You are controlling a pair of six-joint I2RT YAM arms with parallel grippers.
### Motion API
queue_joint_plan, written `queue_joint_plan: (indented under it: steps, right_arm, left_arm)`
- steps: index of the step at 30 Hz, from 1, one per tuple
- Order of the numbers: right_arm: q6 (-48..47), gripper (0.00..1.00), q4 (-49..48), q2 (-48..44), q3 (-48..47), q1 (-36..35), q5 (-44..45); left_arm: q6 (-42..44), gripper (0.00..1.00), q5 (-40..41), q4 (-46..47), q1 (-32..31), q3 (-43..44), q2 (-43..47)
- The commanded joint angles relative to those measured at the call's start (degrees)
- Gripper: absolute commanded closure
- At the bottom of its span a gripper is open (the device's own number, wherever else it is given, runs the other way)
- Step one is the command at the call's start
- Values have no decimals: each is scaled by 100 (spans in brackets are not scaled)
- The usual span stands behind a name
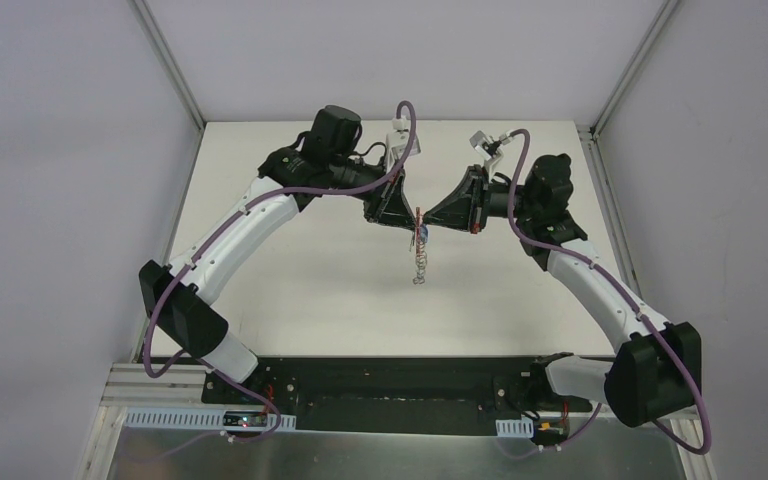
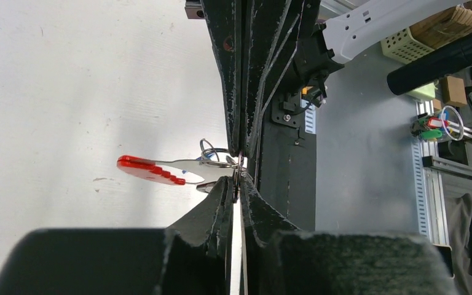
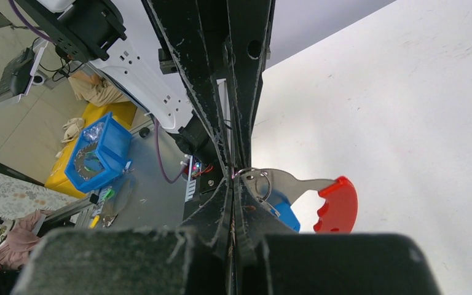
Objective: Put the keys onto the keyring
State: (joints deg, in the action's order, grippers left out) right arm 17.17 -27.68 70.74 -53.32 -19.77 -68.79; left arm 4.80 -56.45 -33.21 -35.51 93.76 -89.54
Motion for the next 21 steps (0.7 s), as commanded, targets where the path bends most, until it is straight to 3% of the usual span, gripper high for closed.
queue_joint_plan:
  steps: [1, 5, 9, 12, 15, 21]
  right_arm:
    - [6, 100, -361, -8, 40, 38, -117]
    - [-27, 100, -361, -29, 62, 38, -125]
    - [-410, 99, -65, -113, 53, 42, -191]
    - [-1737, 90, 1164, -257, -141, 28, -187]
    - [-2290, 80, 1741, -375, -251, 3, -208]
    - [-2768, 63, 2282, -492, -416, -28, -264]
  left_arm:
    - [-160, 96, -256, 262, 41, 158, 40]
    - [-144, 100, -281, 151, 44, 223, -15]
    - [262, 100, 55, -804, 39, 650, -129]
    - [713, 100, 382, -2158, -22, 1500, -551]
    - [1219, 100, 770, -3394, -198, 2374, -945]
    - [1601, 100, 1274, -4195, -598, 2897, -1219]
